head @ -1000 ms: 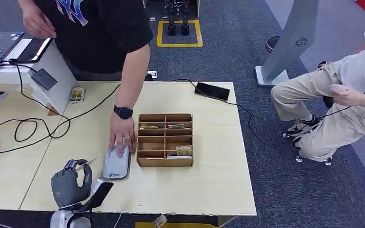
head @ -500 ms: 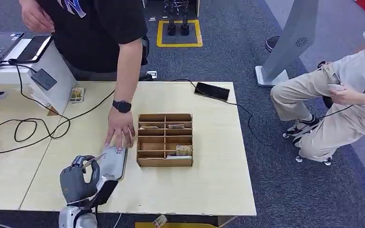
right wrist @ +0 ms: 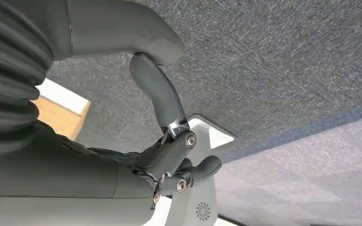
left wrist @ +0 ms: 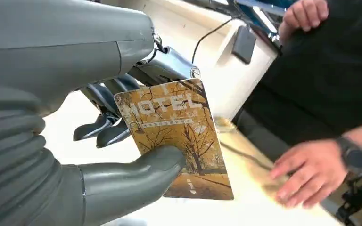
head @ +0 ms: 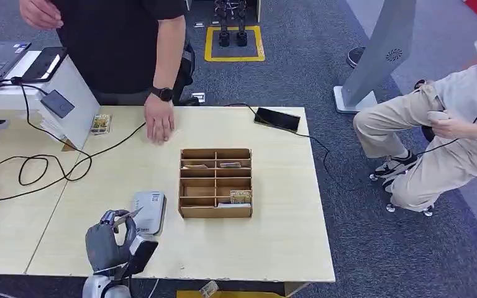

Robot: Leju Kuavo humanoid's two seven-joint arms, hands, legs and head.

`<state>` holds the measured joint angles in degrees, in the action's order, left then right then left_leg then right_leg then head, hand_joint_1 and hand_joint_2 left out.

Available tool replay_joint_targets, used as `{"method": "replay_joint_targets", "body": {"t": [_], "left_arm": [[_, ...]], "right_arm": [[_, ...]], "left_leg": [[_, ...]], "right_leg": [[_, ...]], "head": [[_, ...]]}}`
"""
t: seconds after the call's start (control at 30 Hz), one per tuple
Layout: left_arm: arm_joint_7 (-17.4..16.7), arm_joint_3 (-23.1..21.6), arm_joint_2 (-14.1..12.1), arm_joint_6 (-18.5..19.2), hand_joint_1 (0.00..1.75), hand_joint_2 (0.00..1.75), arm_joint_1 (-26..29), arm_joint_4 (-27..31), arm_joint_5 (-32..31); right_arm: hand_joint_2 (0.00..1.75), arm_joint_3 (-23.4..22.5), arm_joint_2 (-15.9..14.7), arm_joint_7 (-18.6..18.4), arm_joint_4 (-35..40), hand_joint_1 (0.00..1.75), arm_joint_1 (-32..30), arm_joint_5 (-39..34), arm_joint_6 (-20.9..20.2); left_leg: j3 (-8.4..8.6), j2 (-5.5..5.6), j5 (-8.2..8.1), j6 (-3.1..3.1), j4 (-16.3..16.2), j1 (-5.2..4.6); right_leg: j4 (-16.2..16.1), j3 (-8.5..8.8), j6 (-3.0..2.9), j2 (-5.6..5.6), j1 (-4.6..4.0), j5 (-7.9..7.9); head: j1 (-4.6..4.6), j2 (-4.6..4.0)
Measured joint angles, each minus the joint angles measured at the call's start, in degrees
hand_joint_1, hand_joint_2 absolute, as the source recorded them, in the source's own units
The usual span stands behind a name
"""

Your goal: Pass the card to the sensor for recognition and then transmit it.

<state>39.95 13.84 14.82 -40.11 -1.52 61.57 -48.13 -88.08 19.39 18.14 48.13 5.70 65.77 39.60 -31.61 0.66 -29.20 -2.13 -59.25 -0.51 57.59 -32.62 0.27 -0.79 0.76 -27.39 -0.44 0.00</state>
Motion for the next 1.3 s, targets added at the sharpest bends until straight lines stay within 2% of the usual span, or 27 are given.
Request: {"method": "replay_joint_targets", "body": {"t": [0.4,0.6,0.83,1.03,1.3], "left_arm": [[-1.6,-0.46,0.0,0.0,1.75,1.75,1.44,-0.48,-6.89],[-1.75,-0.48,-0.02,0.0,1.75,1.75,1.49,-0.52,-8.07],[-3.39,-0.52,-0.02,-0.02,1.75,1.75,1.51,-0.52,-14.0],[-3.28,-0.74,-0.02,-0.04,1.75,1.75,1.54,-0.52,-14.56],[-2.76,-1.46,-0.02,-0.15,1.75,1.75,1.65,-0.44,-19.89]], "right_arm": [[1.75,0.0,0.0,0.46,0.0,0.0,0.01,0.33,0.0],[1.75,0.0,0.0,0.5,0.0,0.0,0.01,0.31,0.0],[1.75,0.0,0.0,1.31,-0.35,0.0,0.01,-0.39,0.0],[1.75,0.0,0.0,1.4,-0.72,0.0,0.01,-0.9,0.0],[1.75,0.0,0.0,1.55,-0.98,0.0,0.01,-0.88,0.0]], "left_leg": [[-0.01,0.0,0.0,0.0,0.0,0.0],[-0.01,0.01,0.0,0.0,0.0,0.0],[0.0,0.01,0.0,-0.01,0.0,0.0],[0.02,0.01,0.0,0.0,0.0,0.0],[0.01,0.01,0.0,0.0,0.0,0.0]], "right_leg": [[0.0,0.01,0.0,0.01,0.0,0.0],[0.0,0.01,0.0,0.01,0.0,0.0],[0.0,0.03,0.0,0.02,0.0,0.0],[0.0,0.04,0.0,0.02,0.0,0.0],[0.0,0.05,0.0,0.03,0.0,0.0]], "head": [[0.0,0.0],[0.0,0.0],[0.02,0.0],[0.0,0.0],[0.0,0.0]]}}
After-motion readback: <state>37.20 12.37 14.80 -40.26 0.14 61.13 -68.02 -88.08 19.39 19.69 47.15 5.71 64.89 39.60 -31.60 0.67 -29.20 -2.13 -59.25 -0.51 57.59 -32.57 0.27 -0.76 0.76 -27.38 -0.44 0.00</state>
